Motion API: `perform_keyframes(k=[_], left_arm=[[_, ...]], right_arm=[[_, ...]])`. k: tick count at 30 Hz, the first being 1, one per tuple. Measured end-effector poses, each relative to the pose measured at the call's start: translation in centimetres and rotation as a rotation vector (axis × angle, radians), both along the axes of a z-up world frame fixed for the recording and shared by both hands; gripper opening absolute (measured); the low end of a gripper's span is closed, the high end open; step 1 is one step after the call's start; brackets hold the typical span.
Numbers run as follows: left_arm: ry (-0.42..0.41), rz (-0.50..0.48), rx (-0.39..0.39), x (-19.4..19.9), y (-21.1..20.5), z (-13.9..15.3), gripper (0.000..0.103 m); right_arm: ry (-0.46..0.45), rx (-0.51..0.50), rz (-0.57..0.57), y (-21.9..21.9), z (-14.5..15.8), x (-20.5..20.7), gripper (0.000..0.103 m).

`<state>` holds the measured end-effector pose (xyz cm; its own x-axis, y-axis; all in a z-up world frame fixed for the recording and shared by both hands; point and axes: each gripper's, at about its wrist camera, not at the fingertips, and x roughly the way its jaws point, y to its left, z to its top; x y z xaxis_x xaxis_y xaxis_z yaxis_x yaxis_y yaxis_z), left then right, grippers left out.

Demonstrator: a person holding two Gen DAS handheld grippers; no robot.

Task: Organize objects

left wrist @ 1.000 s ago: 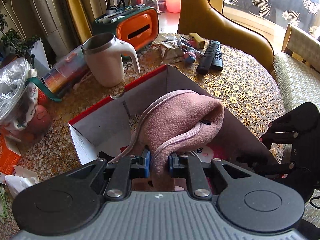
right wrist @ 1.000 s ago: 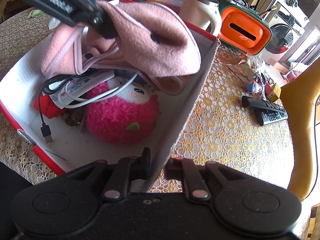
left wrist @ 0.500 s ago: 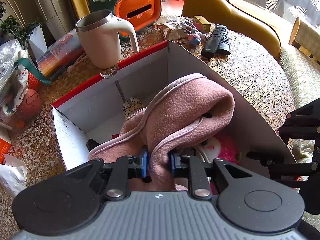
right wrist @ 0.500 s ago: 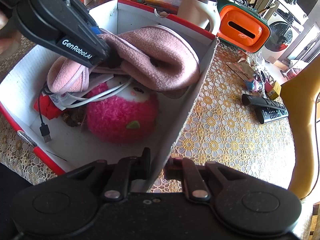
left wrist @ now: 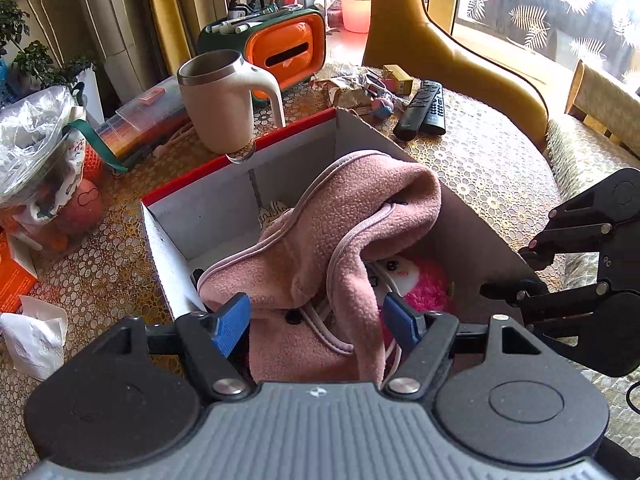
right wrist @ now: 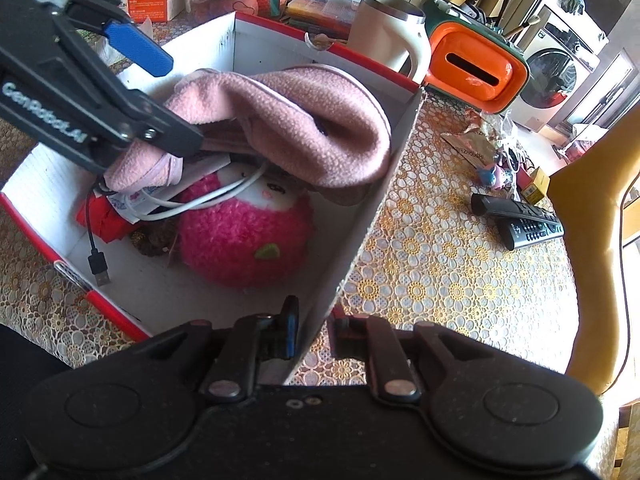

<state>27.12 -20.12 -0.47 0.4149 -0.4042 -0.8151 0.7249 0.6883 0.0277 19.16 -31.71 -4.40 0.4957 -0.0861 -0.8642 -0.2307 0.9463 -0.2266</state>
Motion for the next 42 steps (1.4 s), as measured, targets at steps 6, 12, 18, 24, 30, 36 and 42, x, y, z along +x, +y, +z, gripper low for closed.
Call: perform_keyframes(k=[6,12,18,24,30,36,42], left_arm=[[-0.022,0.003,-0.069,-2.1,1.7,1.9,0.073],[-0.049,0.018,-0.132,-4.4,3.3,3.7,0.073],[-0.100,0.050,-0.188,-7.3,4.8,5.2,0.073],[-0.136,0.080,-0.235,-10.1,5.9,6.1,0.079],[-0.187,0.133,-0.289,-12.2,7.2,6.3,0.082],[-0.190,0.189,-0.341,-13.4,8.5,5.9,0.082],[-0.188,0.208,-0.368,-14.8,9.2,5.4,0.088]], right_arm=[[-0.055,0.028,-0.006,-0.1,2.3,-1.6,0.015],[-0.141,0.097,-0.022,-0.3,5.2,-3.7,0.017],[-0.235,0.196,-0.033,-0.5,7.5,-5.7,0.024],[-0.297,0.259,-0.041,-0.1,8.5,-7.7,0.033],[-0.372,0.304,-0.033,0.2,9.3,-9.7,0.044],[-0.438,0.330,-0.026,0.4,9.7,-11.5,0.057],[-0.467,0.360,-0.026,0.5,9.9,-12.4,0.064]])
